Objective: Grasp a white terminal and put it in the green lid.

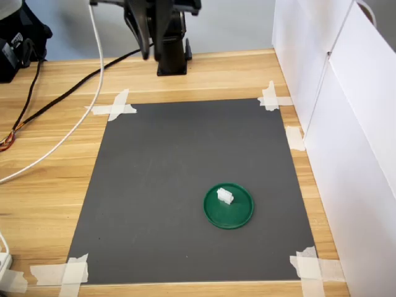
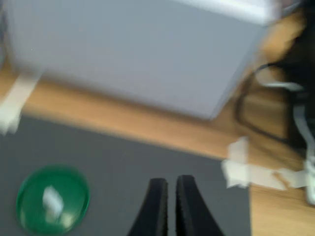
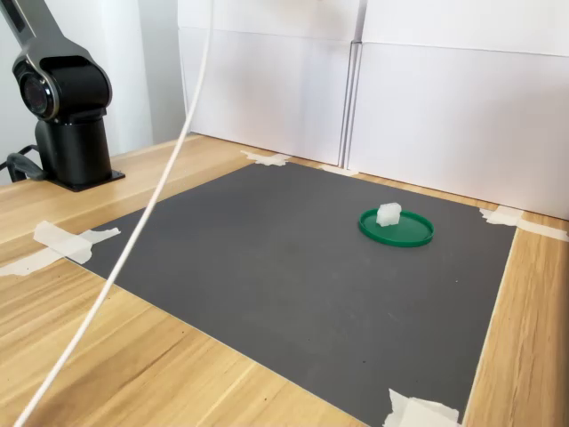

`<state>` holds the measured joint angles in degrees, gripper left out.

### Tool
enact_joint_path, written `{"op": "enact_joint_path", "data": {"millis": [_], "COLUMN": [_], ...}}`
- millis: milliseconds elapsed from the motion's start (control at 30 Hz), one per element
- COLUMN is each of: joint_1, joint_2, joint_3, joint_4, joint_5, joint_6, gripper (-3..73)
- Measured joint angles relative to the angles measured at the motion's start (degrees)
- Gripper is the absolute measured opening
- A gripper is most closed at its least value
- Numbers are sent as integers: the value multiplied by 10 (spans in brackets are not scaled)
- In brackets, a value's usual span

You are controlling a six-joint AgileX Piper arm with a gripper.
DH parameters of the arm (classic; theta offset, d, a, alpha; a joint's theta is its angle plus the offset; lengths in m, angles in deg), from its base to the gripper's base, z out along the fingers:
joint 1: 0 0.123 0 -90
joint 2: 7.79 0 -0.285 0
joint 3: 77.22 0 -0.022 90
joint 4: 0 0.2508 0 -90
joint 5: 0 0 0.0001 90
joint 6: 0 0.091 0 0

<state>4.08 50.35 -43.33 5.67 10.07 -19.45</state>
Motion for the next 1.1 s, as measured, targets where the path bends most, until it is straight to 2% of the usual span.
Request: {"op": "enact_joint_path", "data": {"millis": [133,367,500,667,1100], "joint_1": [-33,-99,-127,-134,-134], "joint_2": [-103,-233,-285,-356,-458], "joint_3": [69,194,266,328,419], "joint_4": [22,34,54,75,77], "joint_5": [-39,-41,-34,-29,-16], "joint_6": [36,45,49,50,51], "gripper": [-17,-19,-19,-20,-20]}}
